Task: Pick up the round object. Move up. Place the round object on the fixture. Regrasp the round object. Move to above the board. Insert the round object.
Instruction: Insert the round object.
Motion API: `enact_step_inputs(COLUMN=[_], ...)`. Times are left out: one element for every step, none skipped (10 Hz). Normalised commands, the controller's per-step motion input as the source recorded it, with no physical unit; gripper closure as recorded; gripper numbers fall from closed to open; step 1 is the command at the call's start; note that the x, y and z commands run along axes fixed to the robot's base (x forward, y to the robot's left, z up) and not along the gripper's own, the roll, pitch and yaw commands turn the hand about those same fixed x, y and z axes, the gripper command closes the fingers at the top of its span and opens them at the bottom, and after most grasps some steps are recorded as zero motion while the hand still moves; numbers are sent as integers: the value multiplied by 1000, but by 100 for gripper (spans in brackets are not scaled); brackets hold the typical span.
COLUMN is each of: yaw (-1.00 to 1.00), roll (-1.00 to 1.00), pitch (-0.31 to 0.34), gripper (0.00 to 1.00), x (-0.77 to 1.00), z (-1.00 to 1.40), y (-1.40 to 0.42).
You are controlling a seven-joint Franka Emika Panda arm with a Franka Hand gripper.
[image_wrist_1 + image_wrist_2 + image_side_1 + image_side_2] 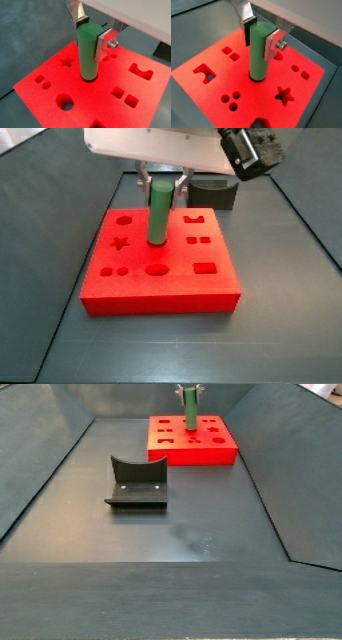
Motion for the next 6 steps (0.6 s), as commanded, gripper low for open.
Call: enact_step_inputs(yaw=[0, 0, 0, 0, 0, 0], roll=[0, 0, 0, 0, 0, 0], pitch=[-33, -14, -4, 0, -9, -14], gripper=[100, 100, 100, 100, 100, 100], x=[0, 0, 0, 0, 0, 0], z=[-154, -114, -91, -80, -100, -114], y=[0, 0, 0, 0, 0, 0])
